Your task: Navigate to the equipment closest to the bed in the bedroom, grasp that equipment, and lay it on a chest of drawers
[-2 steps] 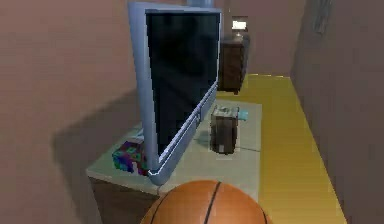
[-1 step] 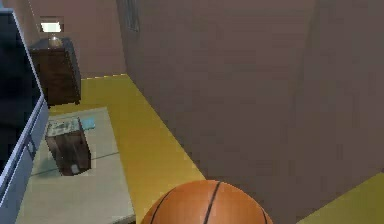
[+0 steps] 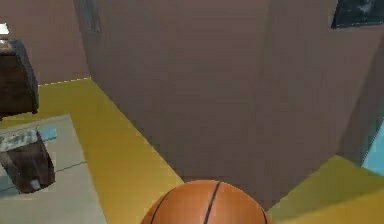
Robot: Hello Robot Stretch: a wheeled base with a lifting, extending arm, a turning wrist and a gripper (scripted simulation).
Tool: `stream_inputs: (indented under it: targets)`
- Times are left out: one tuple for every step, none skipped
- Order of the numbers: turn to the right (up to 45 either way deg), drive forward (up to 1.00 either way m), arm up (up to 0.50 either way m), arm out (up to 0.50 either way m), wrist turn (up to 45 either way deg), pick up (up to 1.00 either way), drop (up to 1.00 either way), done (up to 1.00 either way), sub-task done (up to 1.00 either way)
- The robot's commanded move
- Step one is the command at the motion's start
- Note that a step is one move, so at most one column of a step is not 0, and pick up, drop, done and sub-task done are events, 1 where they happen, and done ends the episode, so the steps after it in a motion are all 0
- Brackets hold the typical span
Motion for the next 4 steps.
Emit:
stream_inputs:
  targets:
    - [0.0,0.75,0.0,0.0,0.0,0.0,0.0,0.0,0.0]
    - [-33.0,0.0,0.0,0.0,0.0,0.0,0.0,0.0,0.0]
    - [0.0,1.0,0.0,0.0,0.0,0.0,0.0,0.0,0.0]
    - [-3.0,0.0,0.0,0.0,0.0,0.0,0.0,0.0,0.0]
